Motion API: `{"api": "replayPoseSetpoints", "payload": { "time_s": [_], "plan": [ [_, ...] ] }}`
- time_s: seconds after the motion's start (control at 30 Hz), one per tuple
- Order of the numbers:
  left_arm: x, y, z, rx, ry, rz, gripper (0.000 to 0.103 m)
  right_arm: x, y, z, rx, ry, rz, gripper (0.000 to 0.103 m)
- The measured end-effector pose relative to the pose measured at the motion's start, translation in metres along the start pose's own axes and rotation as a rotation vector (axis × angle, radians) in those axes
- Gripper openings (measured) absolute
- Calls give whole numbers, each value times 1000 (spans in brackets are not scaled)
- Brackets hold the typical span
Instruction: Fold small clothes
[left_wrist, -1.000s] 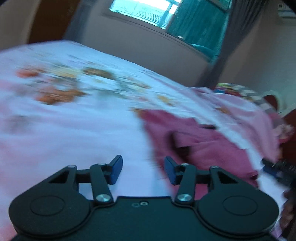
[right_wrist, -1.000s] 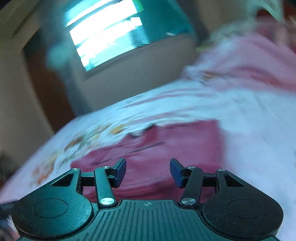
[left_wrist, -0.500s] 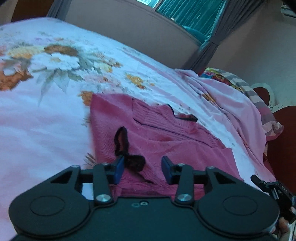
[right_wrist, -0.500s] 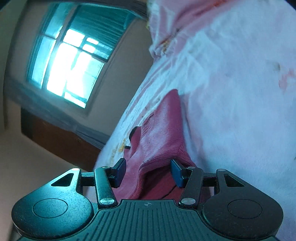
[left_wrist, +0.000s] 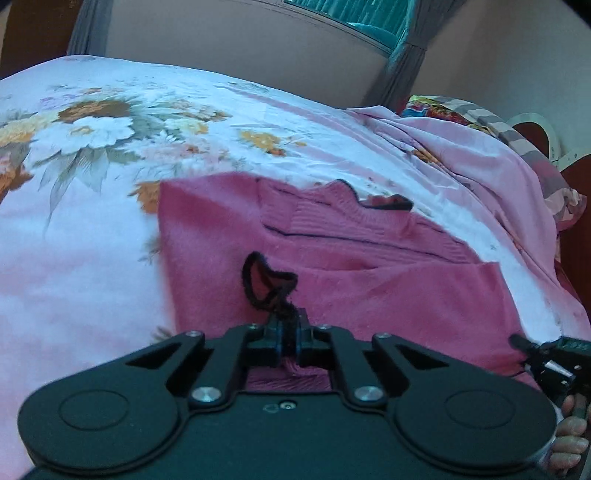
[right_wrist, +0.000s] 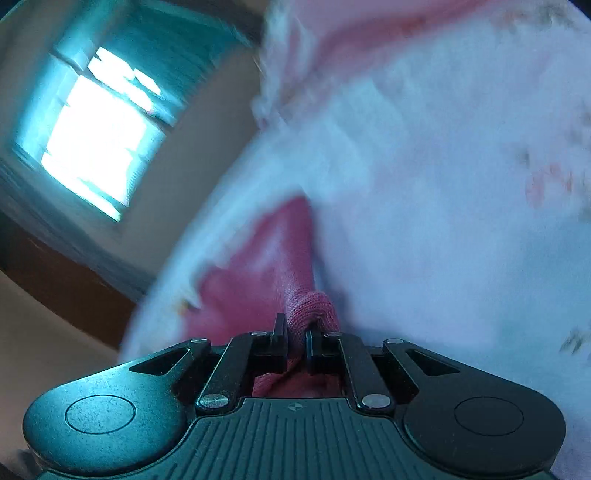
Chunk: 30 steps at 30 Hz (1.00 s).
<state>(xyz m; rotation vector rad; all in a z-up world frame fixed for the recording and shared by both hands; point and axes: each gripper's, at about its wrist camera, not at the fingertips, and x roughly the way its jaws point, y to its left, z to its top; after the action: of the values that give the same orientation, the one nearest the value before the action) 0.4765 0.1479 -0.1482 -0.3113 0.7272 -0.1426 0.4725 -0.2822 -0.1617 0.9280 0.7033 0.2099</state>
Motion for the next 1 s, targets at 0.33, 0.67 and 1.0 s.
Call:
{"api": "replayPoseSetpoints", "payload": {
  "time_s": [0.33,0.67,1.0],
  "plan": [
    [-53,-16,15,75,-212,83,19,-45,47,18,-469,-121,6,17],
    [28,-48,5,279,-66,179,55,83,51,38,-746,10,-231,16],
    [5,-55,-13,329,-51,225,58,19,56,-20,-793,8,-153,17]
  ]
}}
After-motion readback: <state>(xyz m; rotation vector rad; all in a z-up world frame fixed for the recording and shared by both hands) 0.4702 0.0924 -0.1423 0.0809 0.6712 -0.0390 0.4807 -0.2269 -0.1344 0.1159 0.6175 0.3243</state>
